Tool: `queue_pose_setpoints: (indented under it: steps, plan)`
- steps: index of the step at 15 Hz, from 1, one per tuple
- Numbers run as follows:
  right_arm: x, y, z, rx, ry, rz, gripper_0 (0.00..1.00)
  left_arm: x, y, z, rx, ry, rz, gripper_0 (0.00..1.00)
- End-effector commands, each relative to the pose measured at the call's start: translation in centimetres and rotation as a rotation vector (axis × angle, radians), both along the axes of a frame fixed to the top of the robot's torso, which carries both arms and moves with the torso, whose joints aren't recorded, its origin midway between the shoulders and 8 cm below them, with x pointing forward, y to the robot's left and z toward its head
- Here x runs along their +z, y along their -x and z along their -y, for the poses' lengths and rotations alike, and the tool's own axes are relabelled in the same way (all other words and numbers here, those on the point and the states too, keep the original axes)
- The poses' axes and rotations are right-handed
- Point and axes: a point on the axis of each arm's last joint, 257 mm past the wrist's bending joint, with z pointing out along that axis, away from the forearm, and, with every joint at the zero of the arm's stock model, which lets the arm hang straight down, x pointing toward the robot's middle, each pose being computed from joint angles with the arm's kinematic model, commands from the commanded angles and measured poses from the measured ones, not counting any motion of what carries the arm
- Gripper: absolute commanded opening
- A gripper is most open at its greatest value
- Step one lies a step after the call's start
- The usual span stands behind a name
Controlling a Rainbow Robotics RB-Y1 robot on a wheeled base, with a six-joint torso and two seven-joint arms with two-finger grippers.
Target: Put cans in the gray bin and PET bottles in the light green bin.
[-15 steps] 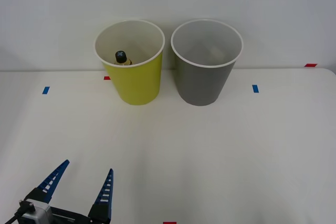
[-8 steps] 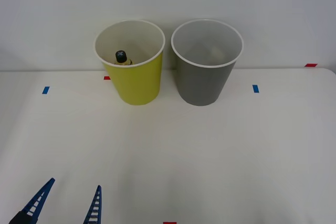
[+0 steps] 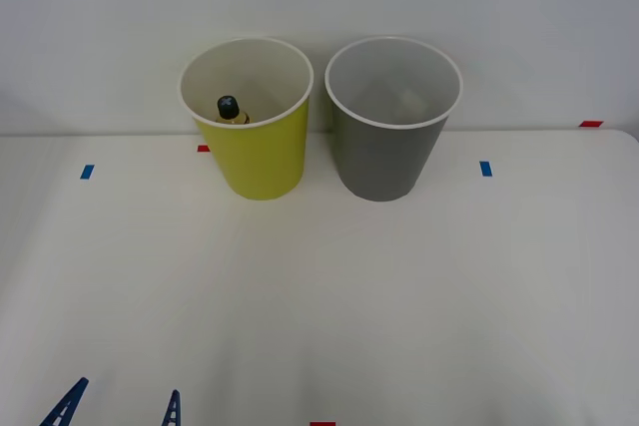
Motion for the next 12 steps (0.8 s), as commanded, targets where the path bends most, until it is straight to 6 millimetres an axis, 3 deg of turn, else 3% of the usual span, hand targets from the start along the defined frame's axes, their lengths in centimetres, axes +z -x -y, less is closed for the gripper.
queue_pose_setpoints:
  steps: [1,12]
  plan:
    - [0.0,0.0,0.0,0.0,0.0,0.0,1.0,-0.02,0.03,-0.01,0.001,0.001,-0.001,1.0]
    - [0.0,0.0,0.0,0.0,0.0,0.0,1.0,-0.02,0.03,-0.01,0.001,0.001,-0.001,1.0]
